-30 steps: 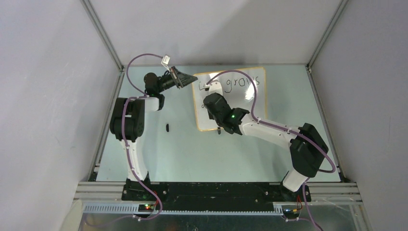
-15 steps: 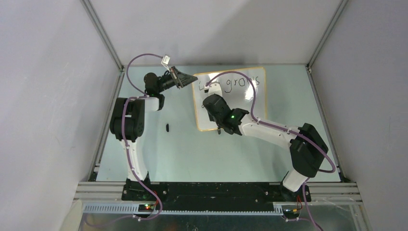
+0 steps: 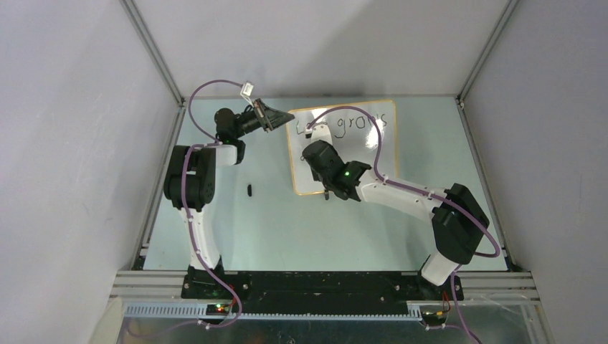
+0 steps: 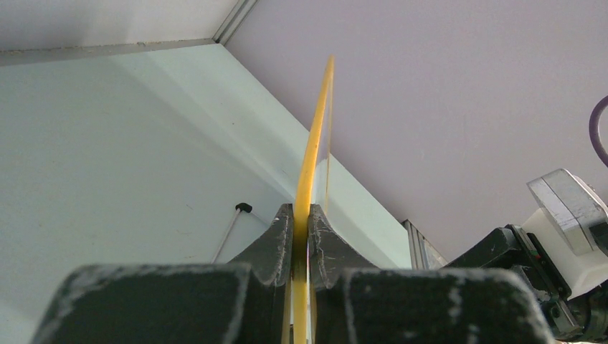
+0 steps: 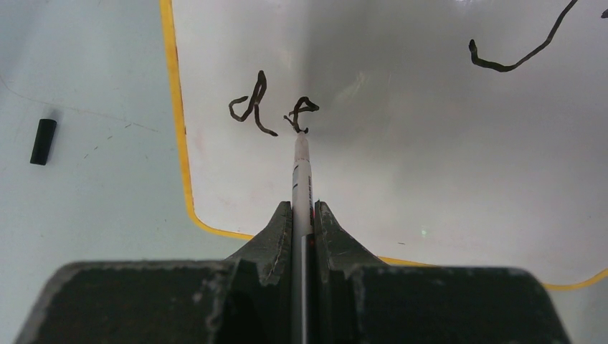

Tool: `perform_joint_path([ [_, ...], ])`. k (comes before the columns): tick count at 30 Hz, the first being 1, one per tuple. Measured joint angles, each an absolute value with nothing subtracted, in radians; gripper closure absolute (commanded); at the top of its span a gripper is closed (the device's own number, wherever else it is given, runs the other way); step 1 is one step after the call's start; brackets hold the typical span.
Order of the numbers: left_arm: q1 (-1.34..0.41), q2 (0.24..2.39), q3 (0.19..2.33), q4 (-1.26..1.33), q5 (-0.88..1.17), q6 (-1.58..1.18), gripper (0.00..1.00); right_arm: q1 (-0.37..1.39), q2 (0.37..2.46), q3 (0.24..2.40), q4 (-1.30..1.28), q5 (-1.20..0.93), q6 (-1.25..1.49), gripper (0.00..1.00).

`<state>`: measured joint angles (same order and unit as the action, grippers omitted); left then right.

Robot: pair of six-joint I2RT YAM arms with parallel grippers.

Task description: Write a sentence on the whiteboard

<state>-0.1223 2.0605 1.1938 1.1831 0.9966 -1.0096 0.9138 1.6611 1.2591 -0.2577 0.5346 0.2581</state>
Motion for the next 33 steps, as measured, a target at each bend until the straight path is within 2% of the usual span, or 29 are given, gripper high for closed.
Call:
perform_joint_path([
  [33,-0.122,2.061,1.194,1.184,0.997,-1.003,1.00,0.888,1.661,1.285,-0.252,0.544,0.242,1.00],
])
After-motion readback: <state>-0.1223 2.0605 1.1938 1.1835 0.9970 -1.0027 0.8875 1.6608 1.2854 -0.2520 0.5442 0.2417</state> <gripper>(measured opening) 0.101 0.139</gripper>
